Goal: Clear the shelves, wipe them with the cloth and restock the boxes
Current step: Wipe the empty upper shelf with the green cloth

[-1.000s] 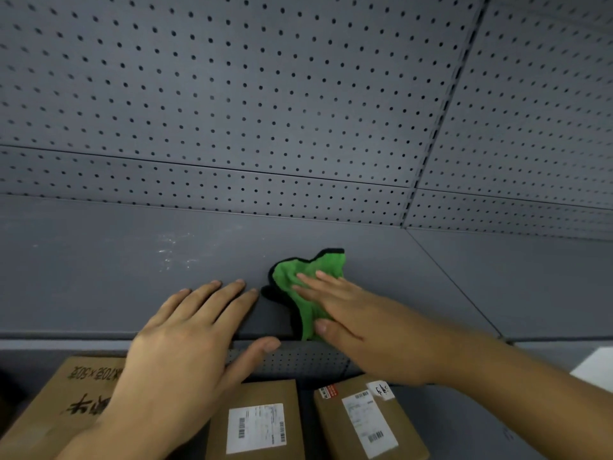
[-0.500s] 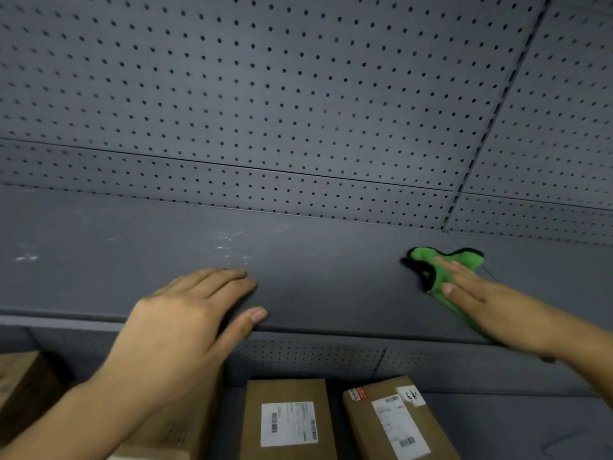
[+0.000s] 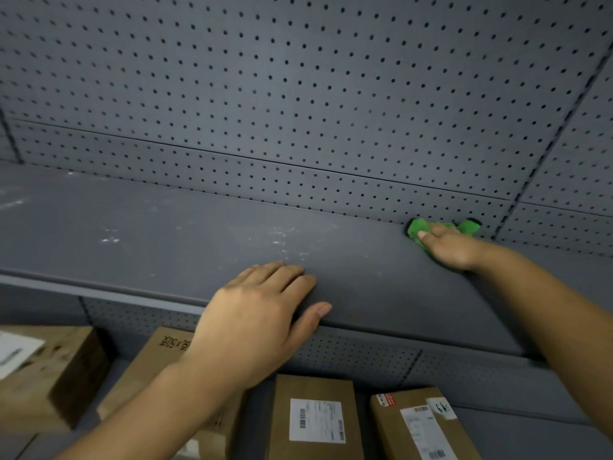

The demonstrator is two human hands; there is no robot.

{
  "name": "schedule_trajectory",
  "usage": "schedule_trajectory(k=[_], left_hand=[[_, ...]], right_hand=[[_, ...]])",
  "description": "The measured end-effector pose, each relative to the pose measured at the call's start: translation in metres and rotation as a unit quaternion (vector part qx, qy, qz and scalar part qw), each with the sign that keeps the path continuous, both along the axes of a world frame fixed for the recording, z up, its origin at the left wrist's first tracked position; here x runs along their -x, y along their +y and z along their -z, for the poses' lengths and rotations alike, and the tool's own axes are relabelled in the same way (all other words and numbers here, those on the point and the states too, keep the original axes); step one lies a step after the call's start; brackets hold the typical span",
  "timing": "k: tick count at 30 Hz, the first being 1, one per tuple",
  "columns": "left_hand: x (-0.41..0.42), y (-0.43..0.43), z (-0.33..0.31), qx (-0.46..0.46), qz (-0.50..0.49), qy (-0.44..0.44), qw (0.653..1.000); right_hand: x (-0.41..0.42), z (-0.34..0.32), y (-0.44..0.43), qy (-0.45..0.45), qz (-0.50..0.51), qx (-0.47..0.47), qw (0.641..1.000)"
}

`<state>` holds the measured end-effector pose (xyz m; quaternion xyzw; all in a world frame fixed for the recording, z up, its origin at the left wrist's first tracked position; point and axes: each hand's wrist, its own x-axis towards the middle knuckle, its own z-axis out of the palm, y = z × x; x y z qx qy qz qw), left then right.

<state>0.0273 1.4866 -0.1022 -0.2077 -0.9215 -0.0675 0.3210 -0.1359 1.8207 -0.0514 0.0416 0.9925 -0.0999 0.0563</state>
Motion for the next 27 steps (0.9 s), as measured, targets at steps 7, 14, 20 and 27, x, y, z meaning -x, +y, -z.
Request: schedule_trajectory(k=[7,14,20,27], left_hand=[[0.003,-0.001,0.0,-0.001,0.001,0.009,1.0],[0.003,-0.001,0.002,-0.013,-0.006,0.002,1.0],[0.0,-0.001,0.001,-0.013,-0.019,-0.018,1.0],[-0.002,0.001,-0.001,-0.008,-0.03,-0.032,0.999]], right_hand=[[-0.02,0.0,-0.08,-0.007,-0.126,0.001,0.992],[-0.082,-0.005,-0.118,-0.021,-0.28,-0.016,0.96],[-0.14,-0.008,-0.104,-0.018,-0.335,-0.002,0.942],[-0.167,0.001,-0.064,-0.001,-0.326,0.011,0.945]])
